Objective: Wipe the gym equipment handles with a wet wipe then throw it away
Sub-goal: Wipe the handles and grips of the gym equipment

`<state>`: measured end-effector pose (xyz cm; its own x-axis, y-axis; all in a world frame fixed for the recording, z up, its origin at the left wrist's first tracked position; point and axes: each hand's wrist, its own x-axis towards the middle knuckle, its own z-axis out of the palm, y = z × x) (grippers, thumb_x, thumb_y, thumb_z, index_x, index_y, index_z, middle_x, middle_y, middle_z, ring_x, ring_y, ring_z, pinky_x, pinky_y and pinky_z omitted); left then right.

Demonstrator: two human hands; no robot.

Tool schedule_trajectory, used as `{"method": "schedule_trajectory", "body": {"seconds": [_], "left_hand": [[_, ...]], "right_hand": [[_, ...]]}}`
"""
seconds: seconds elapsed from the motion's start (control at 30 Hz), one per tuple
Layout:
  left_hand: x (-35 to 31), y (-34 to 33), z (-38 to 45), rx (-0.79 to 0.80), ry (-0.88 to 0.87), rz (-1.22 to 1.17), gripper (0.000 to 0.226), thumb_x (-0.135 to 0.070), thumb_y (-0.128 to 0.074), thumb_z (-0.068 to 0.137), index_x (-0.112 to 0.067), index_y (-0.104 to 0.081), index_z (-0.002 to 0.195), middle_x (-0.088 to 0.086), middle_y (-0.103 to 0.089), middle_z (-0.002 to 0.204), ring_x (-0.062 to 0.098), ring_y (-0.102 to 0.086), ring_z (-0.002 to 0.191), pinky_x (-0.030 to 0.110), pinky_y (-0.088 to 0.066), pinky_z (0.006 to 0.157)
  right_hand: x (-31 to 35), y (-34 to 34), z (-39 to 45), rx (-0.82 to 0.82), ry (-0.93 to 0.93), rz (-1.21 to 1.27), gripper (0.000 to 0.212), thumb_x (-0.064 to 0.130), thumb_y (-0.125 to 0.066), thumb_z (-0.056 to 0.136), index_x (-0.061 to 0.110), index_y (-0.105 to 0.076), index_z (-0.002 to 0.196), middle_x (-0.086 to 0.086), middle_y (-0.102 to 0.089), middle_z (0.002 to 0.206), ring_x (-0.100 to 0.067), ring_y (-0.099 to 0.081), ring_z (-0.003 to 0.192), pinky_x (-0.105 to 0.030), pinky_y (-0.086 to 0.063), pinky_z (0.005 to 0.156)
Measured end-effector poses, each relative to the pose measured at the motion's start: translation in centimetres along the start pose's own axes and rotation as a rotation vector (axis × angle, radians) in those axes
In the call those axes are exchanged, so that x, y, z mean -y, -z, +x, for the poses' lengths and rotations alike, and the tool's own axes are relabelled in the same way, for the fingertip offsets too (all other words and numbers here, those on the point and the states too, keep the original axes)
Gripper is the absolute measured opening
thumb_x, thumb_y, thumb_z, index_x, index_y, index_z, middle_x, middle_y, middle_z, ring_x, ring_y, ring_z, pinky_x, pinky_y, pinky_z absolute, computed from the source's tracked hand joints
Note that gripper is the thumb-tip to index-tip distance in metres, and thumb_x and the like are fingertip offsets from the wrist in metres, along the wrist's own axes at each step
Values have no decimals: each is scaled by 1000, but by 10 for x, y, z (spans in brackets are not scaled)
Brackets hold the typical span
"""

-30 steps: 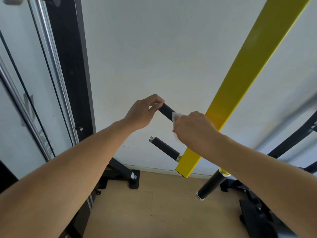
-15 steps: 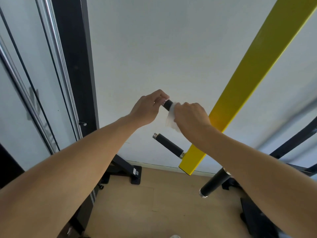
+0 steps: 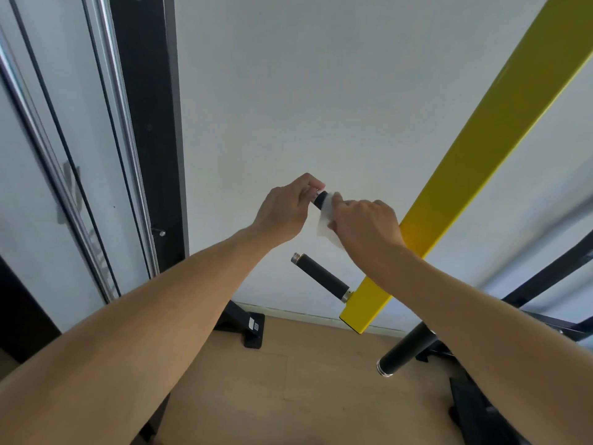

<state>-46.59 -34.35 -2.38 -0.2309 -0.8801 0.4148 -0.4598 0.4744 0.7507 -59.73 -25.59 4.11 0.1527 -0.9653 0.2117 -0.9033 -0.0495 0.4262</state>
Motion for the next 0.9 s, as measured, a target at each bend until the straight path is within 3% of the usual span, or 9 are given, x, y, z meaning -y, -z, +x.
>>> {"method": "schedule_trajectory", "body": {"seconds": [0.07,0.2,0.33,0.4,0.5,0.6,0.7,0.8,0.9], "left_hand": [[-2,-1,-1,-3,43,-11,24,-31,-37,108,-33,-61,112,-11,-63,73,6,-47,52,30,-37,56],[-4,-2,-2,3,37,0,24,-32,-37,108,-33,-61,112,-4,-66,78,11,-51,57,33,-42,60],[-7,2,0,25,48,-16,24,-26,-38,107,-29,-62,113,-18,-66,83,-1,-54,58,26,-38,58],[-7,3,-1,28,33,-23,26,-24,-38,106,-32,-61,112,-14,-72,94,10,-62,71,32,-46,64],[-5,2,-4,19,7,-13,27,-23,-37,105,-34,-61,111,-10,-74,93,18,-65,76,34,-50,69],[-4,1,-3,4,28,-2,25,-28,-38,107,-31,-61,113,-3,-69,85,15,-55,62,30,-42,60],[-5,-1,-3,-9,44,1,26,-32,-37,108,-31,-62,113,-10,-59,69,10,-49,56,28,-37,57],[-7,-4,-4,-20,52,11,27,-31,-37,109,-31,-63,115,-20,-52,64,4,-47,56,24,-34,56],[-8,-5,-3,-14,62,-11,26,-31,-37,108,-31,-62,115,-20,-56,71,4,-47,57,27,-34,58]], "right_hand": [[-6,7,-11,43,43,-153,30,22,-53,103,9,-49,130,3,-43,65,-19,-51,65,-31,-38,69],[-11,13,-24,78,104,-262,32,15,-55,101,5,-47,130,1,-34,62,-19,-48,64,-30,-37,66],[-4,2,0,12,47,-71,35,22,-57,102,11,-46,134,-1,-57,78,-21,-56,72,-31,-41,69],[1,1,13,-10,-4,85,30,27,-50,106,18,-49,134,-1,-65,89,-22,-62,82,-31,-43,74],[2,2,19,15,-77,244,27,33,-44,108,23,-54,131,2,-56,83,-20,-54,77,-31,-42,73],[-6,9,4,111,-37,-31,17,24,-53,102,15,-58,115,3,-47,68,-15,-46,58,-30,-39,65],[-14,20,-17,166,78,-288,15,22,-63,97,18,-59,112,2,-47,67,-14,-46,58,-30,-39,69],[-17,18,-25,154,128,-345,18,25,-64,97,20,-58,113,3,-42,65,-16,-50,66,-33,-34,76],[-12,9,-15,65,75,-293,15,24,-60,99,18,-56,112,3,-39,60,-15,-39,53,-33,-30,72]]}}
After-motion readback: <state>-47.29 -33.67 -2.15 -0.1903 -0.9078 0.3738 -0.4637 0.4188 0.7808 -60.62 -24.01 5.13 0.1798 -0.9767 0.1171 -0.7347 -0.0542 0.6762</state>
